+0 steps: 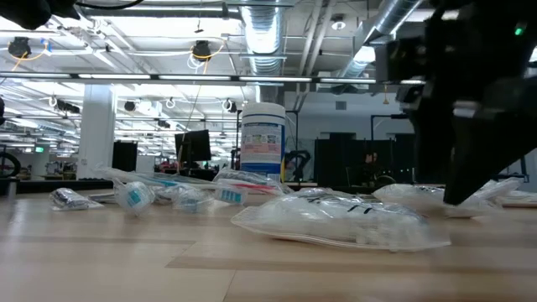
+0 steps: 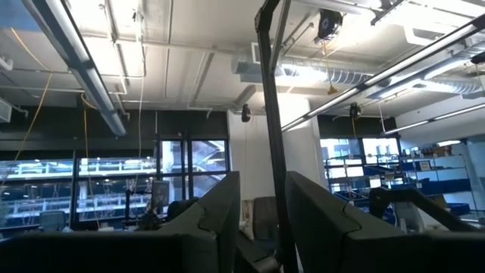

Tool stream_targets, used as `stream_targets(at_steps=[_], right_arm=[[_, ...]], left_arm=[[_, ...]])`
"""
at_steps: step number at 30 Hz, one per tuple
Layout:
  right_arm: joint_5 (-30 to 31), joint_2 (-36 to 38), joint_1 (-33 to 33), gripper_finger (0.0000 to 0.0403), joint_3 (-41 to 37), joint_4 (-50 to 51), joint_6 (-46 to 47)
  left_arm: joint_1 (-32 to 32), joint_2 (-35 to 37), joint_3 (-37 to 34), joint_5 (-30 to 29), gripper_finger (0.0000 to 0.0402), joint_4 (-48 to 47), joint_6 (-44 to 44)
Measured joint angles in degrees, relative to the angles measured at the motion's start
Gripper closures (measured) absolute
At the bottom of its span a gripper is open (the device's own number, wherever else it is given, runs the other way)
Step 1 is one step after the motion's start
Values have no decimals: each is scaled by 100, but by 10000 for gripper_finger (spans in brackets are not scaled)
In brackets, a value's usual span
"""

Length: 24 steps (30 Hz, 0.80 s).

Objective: Pick & Place Travel size toiletries
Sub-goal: Put the white cotton swab pack into the top black bin

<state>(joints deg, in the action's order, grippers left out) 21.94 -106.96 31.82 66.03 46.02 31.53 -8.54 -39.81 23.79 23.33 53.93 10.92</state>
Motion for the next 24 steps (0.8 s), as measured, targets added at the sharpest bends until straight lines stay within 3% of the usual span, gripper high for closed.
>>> stream_targets(at_steps=[7,10,14,20,24], right_arm=[[-238,42,-167,150,-425,-520,90],[-249,35,-192,170,-427,-515,107],[-268,23,-261,238,-435,-505,106],[-189,21,-357,385,-423,-251,111],[-258,81,-495,386,-121,687,593]], left_arm=[[0,0,0,0,302,0,2],[0,0,0,0,302,-2,3],[0,0,0,0,302,-7,10],[26,0,0,-2,302,-11,118],[79,0,0,-2,302,-6,65]])
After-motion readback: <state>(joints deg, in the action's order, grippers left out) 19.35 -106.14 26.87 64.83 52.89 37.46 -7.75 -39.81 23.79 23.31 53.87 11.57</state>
